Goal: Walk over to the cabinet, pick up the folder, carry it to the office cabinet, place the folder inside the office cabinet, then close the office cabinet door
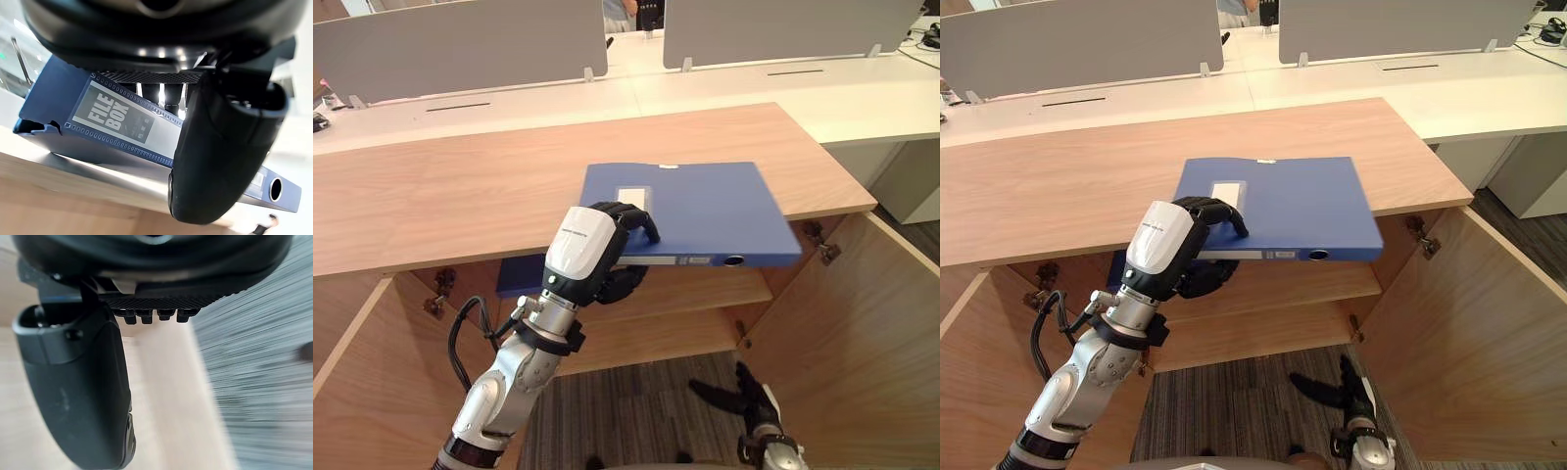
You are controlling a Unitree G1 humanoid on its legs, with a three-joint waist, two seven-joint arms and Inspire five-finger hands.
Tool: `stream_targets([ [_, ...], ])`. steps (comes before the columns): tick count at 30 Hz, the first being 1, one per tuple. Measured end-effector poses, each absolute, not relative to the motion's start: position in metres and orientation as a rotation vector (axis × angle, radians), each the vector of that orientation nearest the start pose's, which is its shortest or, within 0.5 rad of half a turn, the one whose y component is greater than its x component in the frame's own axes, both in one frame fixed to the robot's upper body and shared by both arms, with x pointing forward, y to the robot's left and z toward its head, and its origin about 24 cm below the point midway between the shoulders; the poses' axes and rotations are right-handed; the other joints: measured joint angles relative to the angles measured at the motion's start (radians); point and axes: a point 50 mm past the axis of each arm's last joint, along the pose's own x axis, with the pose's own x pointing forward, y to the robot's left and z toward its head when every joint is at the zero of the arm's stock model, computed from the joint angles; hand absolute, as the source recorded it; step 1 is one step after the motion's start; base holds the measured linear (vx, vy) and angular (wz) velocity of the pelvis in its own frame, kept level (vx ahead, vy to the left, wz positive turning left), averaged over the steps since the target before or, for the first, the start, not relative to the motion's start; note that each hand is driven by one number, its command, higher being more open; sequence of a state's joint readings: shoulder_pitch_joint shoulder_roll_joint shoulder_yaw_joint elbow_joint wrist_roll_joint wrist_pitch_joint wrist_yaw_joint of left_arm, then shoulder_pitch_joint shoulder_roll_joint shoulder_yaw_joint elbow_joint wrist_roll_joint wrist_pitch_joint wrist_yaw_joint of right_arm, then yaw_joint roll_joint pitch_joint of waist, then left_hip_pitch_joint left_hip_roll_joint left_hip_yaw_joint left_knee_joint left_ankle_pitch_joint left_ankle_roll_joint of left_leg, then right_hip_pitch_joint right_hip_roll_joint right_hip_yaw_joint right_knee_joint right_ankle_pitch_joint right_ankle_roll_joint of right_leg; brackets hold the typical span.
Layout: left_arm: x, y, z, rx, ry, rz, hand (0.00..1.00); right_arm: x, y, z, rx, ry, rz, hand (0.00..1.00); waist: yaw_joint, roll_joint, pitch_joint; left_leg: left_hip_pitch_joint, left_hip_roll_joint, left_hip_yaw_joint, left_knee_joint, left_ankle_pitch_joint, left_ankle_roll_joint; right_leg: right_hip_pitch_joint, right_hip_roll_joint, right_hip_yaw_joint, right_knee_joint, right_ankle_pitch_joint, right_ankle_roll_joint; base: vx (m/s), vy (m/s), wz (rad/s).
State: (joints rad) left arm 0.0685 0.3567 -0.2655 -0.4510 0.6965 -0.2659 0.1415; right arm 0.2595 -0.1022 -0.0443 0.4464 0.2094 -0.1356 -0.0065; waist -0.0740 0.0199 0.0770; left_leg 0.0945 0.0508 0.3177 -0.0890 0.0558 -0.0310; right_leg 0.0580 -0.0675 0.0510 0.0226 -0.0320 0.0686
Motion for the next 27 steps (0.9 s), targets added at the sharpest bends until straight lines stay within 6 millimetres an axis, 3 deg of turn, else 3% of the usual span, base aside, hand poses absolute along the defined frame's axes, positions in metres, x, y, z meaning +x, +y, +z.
stream_targets([
  [6, 0.182, 0.116, 0.147, 0.503, -0.716, -0.287, 0.0, 0.167, -0.204, -0.025, 0.202, 0.216, -0.22, 1.0, 0.002, -0.002, 0.001, 0.001, -0.001, 0.015, -0.004, -0.004, 0.007, -0.009, 0.001, 0.018, 0.0, 0.007, 0.004, -0.04, 0.004, -0.09],
  [10, 0.175, 0.138, 0.143, 0.148, -0.594, -0.297, 0.0, 0.169, -0.22, 0.026, 0.238, -0.024, -0.256, 1.0, -0.004, -0.005, 0.003, 0.004, -0.001, 0.028, 0.0, -0.004, 0.008, -0.01, 0.001, 0.029, -0.002, 0.012, 0.005, -0.01, 0.005, -0.09],
  [15, 0.169, 0.158, 0.128, -0.247, -0.435, -0.324, 0.0, 0.165, -0.235, 0.075, 0.24, -0.254, -0.258, 1.0, -0.004, -0.007, 0.004, 0.008, -0.001, 0.031, 0.0, -0.008, 0.01, -0.009, 0.002, 0.03, -0.003, 0.012, 0.005, 0.0, 0.0, -0.01],
  [22, 0.165, 0.158, 0.125, -0.535, -0.362, -0.469, 0.0, 0.175, -0.236, 0.113, 0.244, -0.429, -0.099, 1.0, -0.002, -0.017, 0.008, 0.012, -0.002, 0.031, 0.0, -0.008, 0.011, -0.003, 0.0, 0.03, -0.002, 0.012, 0.006, 0.0, 0.0, 0.0],
  [27, 0.162, 0.149, 0.117, -0.663, -0.22, -0.632, 0.0, 0.202, -0.228, 0.137, 0.182, -0.489, 0.099, 1.0, -0.002, -0.017, 0.008, 0.013, -0.005, 0.026, 0.0, -0.006, 0.014, 0.004, -0.003, 0.025, -0.001, 0.013, 0.008, -0.01, -0.001, 0.02],
])
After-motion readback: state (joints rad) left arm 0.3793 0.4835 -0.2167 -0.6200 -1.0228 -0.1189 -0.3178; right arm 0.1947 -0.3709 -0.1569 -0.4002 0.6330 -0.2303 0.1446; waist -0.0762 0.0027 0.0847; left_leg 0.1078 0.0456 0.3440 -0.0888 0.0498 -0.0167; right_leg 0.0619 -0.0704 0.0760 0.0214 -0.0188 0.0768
